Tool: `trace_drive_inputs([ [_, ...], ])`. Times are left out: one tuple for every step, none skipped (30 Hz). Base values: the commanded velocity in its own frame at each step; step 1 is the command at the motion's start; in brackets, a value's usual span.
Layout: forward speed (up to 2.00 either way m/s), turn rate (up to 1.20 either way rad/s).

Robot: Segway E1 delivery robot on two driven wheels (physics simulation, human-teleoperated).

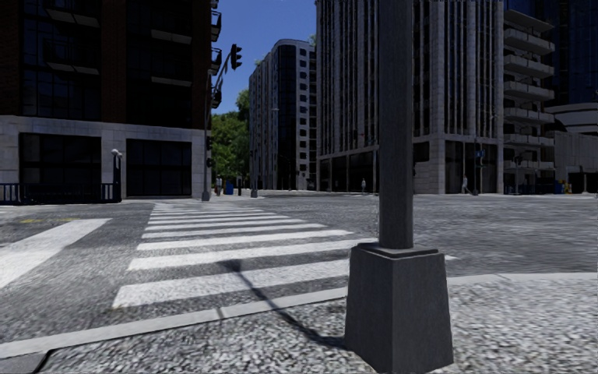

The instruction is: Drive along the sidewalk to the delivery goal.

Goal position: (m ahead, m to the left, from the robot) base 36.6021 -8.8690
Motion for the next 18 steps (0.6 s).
trace_drive_inputs([
  [1.59, 0.84],
  [1.59, 0.84],
  [1.59, 0.84],
  [1.59, 0.84],
  [1.59, 0.84],
  [1.59, 0.84],
  [1.59, 0.84],
  [1.59, 0.84],
  [1.59, 0.84],
  [1.59, 0.8],
  [1.59, 0.7],
  [1.59, 0.47],
  [1.59, 0.0],
  [1.59, 0.0],
  [1.59, 0.0],
  [1.59, 0.0],
  [1.59, 0.0],
  [1.59, 0.0],
])
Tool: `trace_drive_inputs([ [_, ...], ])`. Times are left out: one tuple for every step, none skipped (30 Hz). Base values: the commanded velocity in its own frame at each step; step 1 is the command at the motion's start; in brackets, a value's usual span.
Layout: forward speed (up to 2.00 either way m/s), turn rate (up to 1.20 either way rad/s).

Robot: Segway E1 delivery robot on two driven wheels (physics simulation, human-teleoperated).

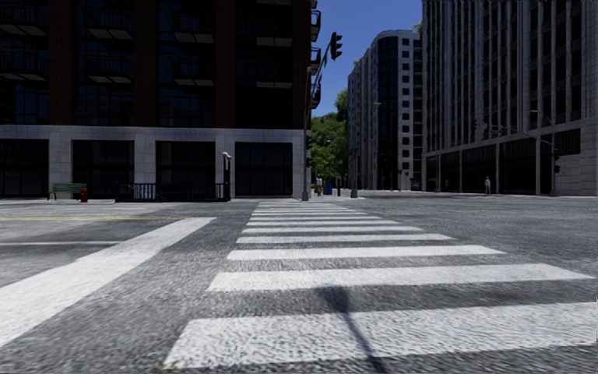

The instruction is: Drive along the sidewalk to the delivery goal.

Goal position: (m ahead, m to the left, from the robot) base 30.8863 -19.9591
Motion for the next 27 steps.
trace_drive_inputs([
  [1.58, 0.0],
  [1.58, 0.0],
  [1.58, 0.0],
  [1.58, 0.0],
  [1.57, 0.0],
  [1.54, 0.0],
  [1.54, 0.0],
  [1.46, 0.0],
  [1.38, 0.0],
  [1.34, 0.0],
  [1.32, 0.0],
  [1.32, 0.0],
  [1.31, 0.0],
  [1.3, 0.0],
  [1.28, 0.0],
  [1.26, 0.0],
  [1.26, 0.0],
  [1.25, 0.0],
  [1.24, 0.0],
  [1.22, 0.0],
  [1.19, 0.0],
  [1.19, 0.0],
  [1.19, 0.0],
  [1.18, 0.0],
  [1.18, 0.0],
  [1.18, 0.0],
  [1.18, 0.0],
])
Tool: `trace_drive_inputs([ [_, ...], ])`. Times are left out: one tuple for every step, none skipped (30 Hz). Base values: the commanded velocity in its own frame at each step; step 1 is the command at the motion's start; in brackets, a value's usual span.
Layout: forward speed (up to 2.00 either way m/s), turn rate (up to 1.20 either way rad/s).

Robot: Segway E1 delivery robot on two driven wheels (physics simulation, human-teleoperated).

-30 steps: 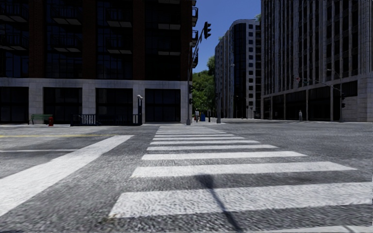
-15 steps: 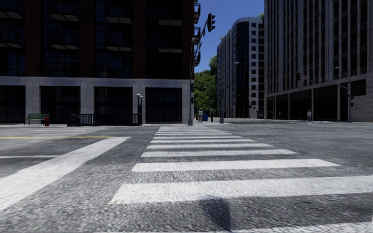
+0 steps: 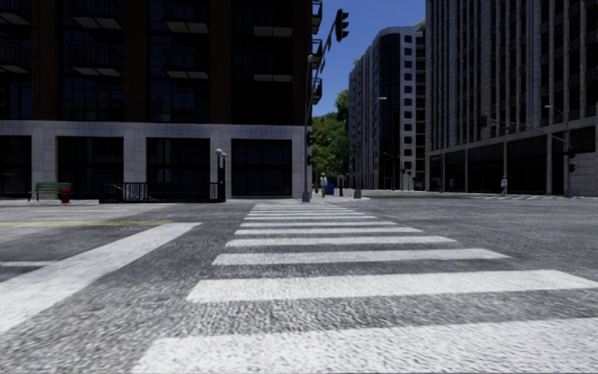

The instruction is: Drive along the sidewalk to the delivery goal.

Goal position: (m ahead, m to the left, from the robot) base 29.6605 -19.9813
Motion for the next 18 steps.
trace_drive_inputs([
  [1.18, 0.0],
  [1.18, 0.0],
  [1.18, 0.0],
  [1.18, 0.0],
  [1.18, 0.0],
  [1.18, 0.0],
  [1.18, 0.0],
  [1.18, 0.04],
  [1.18, 0.12],
  [1.18, 0.17],
  [1.18, 0.17],
  [1.18, 0.19],
  [1.18, 0.2],
  [1.18, 0.2],
  [1.18, 0.2],
  [1.18, 0.2],
  [1.18, 0.2],
  [1.18, 0.2],
])
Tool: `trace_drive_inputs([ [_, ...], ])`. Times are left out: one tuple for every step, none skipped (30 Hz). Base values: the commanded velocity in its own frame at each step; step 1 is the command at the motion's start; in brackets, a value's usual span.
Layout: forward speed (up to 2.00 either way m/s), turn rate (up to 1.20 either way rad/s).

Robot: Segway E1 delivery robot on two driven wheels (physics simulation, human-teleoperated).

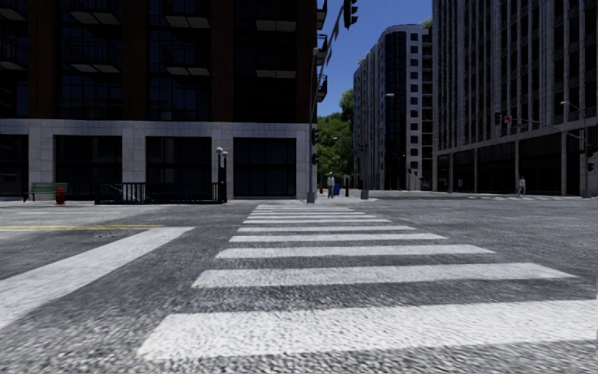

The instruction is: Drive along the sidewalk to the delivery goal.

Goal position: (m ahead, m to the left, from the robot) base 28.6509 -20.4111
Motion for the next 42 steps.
trace_drive_inputs([
  [1.25, 0.2],
  [2.0, 0.2],
  [2.0, 0.2],
  [2.0, 0.2],
  [2.0, 0.2],
  [2.0, 0.2],
  [2.0, 0.2],
  [2.0, 0.2],
  [2.0, 0.2],
  [2.0, 0.19],
  [2.0, 0.0],
  [2.0, 0.0],
  [2.0, 0.0],
  [2.0, 0.0],
  [2.0, 0.0],
  [2.0, 0.0],
  [2.0, 0.0],
  [2.0, 0.0],
  [2.0, 0.0],
  [2.0, 0.0],
  [2.0, 0.0],
  [2.0, 0.0],
  [2.0, 0.0],
  [2.0, 0.0],
  [2.0, 0.0],
  [2.0, 0.0],
  [2.0, 0.0],
  [2.0, 0.0],
  [2.0, 0.0],
  [2.0, 0.0],
  [2.0, 0.0],
  [2.0, 0.0],
  [2.0, 0.0],
  [2.0, 0.0],
  [2.0, 0.0],
  [2.0, 0.0],
  [2.0, 0.0],
  [2.0, 0.0],
  [2.0, 0.0],
  [2.0, 0.0],
  [2.0, 0.0],
  [2.0, 0.0],
])
